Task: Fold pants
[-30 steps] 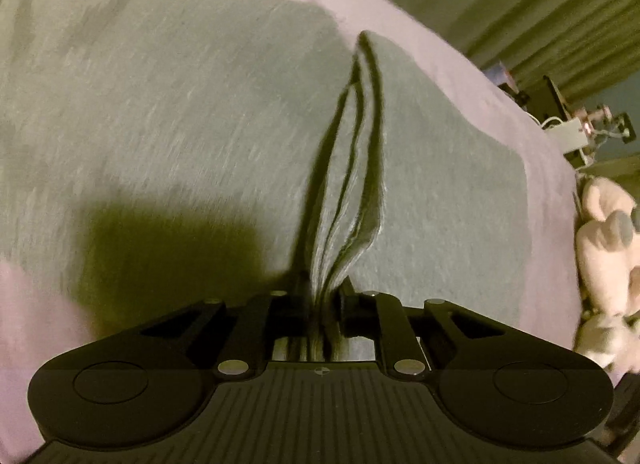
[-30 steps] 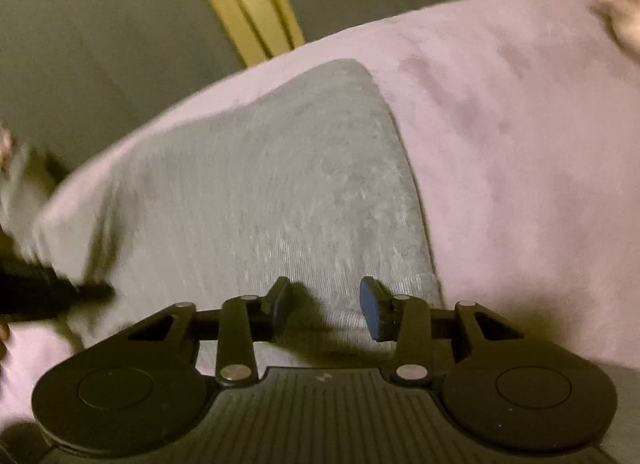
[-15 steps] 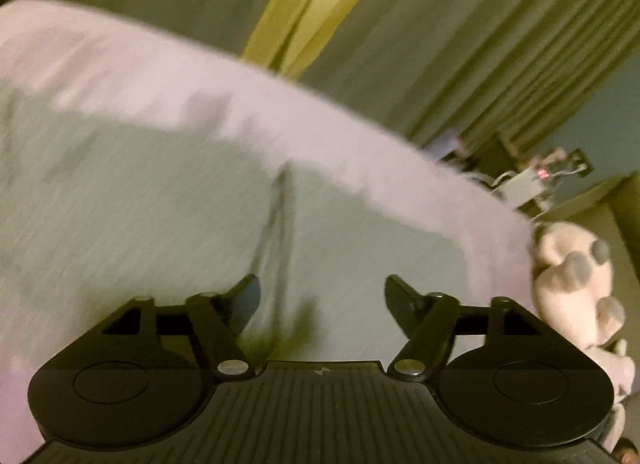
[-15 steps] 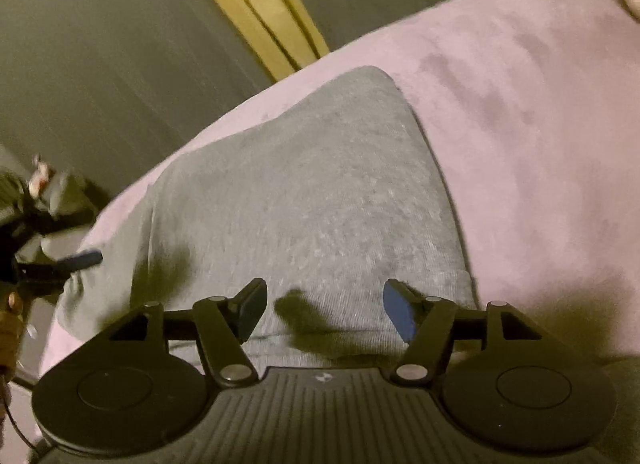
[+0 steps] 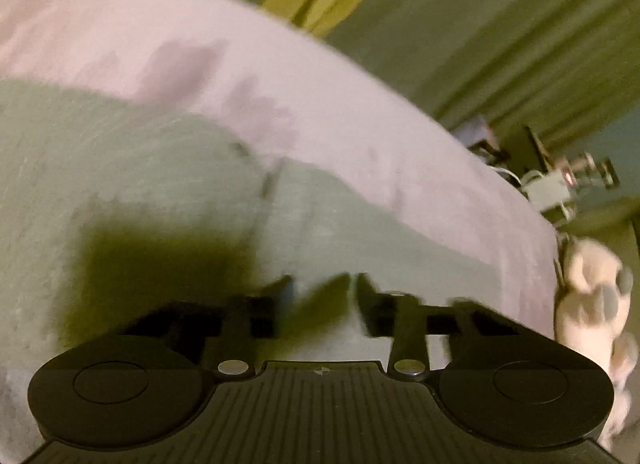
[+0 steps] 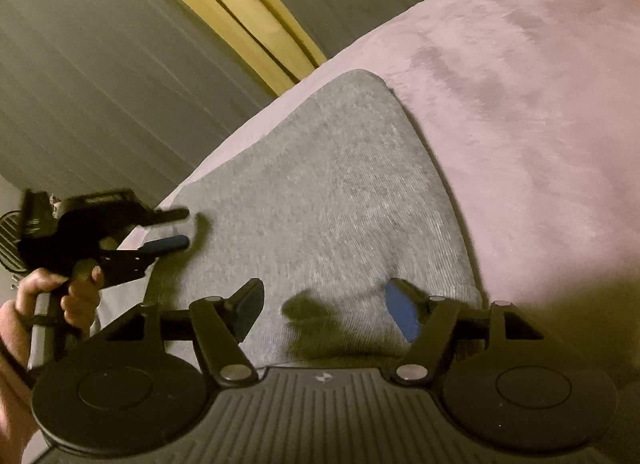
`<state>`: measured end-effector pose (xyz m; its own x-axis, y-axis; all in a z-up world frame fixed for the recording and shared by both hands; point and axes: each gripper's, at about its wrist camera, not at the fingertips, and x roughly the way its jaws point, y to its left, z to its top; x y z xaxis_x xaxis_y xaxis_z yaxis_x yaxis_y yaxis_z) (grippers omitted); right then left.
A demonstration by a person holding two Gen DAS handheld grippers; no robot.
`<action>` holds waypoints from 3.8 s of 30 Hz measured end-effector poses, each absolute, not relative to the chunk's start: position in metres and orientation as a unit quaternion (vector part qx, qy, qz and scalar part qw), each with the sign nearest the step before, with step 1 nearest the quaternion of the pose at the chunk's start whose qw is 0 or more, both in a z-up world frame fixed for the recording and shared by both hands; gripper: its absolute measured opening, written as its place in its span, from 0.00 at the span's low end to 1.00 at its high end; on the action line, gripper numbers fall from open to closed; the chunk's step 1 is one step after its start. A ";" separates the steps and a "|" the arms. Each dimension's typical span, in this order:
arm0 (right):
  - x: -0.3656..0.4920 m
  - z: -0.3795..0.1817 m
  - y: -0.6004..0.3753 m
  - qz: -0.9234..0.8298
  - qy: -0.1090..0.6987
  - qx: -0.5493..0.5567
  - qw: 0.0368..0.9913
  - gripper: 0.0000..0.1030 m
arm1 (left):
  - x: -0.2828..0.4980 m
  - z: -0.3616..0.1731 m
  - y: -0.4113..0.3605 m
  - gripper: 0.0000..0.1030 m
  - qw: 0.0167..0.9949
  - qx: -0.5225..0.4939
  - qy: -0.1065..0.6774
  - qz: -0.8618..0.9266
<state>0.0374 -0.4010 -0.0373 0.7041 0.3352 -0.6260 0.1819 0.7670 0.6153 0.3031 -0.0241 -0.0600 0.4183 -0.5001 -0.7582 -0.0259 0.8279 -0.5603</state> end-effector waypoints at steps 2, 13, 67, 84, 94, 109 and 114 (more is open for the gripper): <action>0.037 -0.037 -0.401 0.047 0.381 0.340 0.859 0.68 | 0.304 -0.057 -0.011 0.25 0.799 -0.282 0.510 -0.151; 0.040 -0.040 -0.402 0.060 0.370 0.354 0.857 0.83 | 0.174 -0.016 0.138 0.94 0.865 -0.376 0.331 -0.036; 0.043 -0.037 -0.393 0.042 0.355 0.352 0.865 0.96 | 0.134 0.011 0.201 0.19 0.891 -0.392 0.228 0.008; 0.016 -0.031 -0.433 0.030 0.290 0.455 0.841 0.96 | 0.094 0.033 -0.166 0.94 0.910 0.024 0.348 -0.223; 0.025 -0.036 -0.445 0.074 0.273 0.530 0.800 0.96 | 0.086 0.009 -0.050 0.93 0.905 -0.141 0.390 -0.100; 0.070 -0.045 -0.426 0.007 0.317 0.512 0.798 0.88 | 0.076 -0.024 -0.029 0.95 0.921 -0.075 0.382 -0.034; 0.069 -0.048 -0.426 -0.006 0.331 0.502 0.799 0.60 | 0.081 -0.026 -0.015 0.95 0.908 -0.132 0.396 -0.037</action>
<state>0.0691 -0.4261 -0.0478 0.7813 0.3224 -0.5345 0.3421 0.4950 0.7987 0.0814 -0.0146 -0.0265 0.6844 -0.1718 -0.7086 -0.0375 0.9623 -0.2695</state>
